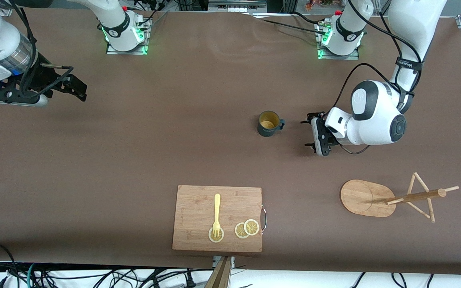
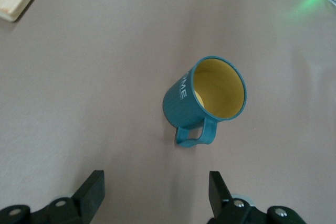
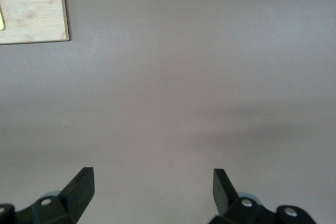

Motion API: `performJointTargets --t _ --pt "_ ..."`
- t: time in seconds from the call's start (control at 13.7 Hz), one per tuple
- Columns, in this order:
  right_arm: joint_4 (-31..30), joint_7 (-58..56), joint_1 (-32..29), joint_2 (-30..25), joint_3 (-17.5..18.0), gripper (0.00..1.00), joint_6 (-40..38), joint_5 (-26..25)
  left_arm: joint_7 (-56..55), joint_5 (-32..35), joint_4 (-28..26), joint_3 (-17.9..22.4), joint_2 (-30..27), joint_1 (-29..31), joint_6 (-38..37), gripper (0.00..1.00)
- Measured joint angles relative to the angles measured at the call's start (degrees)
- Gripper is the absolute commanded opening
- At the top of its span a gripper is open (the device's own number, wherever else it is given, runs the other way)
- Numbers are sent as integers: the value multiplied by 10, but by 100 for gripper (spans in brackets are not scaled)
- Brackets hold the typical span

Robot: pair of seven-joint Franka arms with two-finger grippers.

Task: Pass cup and hang on rack
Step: 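Lower the left gripper to the mug handle and close on it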

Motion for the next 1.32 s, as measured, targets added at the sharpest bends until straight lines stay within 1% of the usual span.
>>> performJointTargets --t 0.07,0.22,0.29,0.37,0.44,0.51,0.59,0.73,0.8,0.88,0.95,1.1,1.32 --pt "1 0 -1 0 -3 100 -1 0 37 -31 -15 0 0 2 11 88" --pt "2 0 -3 -1 -7 100 -2 1 122 -125 -48 0 0 5 23 88" --pt "2 0 -5 0 -4 100 -3 1 165 -172 -67 0 0 6 25 88" --pt "2 0 -14 0 7 100 -4 1 212 -219 -87 0 0 8 27 88" --pt "2 0 -37 0 30 100 -4 1 259 -262 -107 0 0 11 29 88" --pt "2 0 -72 0 64 100 -4 1 306 -300 -125 1 1 14 29 87" --pt "2 0 -112 1 105 100 -4 1 349 -329 -139 1 4 16 30 88" --pt "9 2 -189 6 188 100 -4 1 406 -358 -154 1 15 20 30 88" --pt "14 5 -225 9 221 100 -4 1 423 -369 -156 1 21 23 30 88" --pt "17 6 -255 11 242 100 -4 1 439 -380 -159 1 26 25 30 87" --pt "18 6 -278 12 251 100 -4 1 457 -392 -161 1 30 25 30 87" --pt "20 4 -305 14 252 100 -4 5 504 -428 -164 0 42 25 30 87" --pt "21 5 -310 15 254 100 -11 7 551 -464 -164 -2 57 22 30 87"
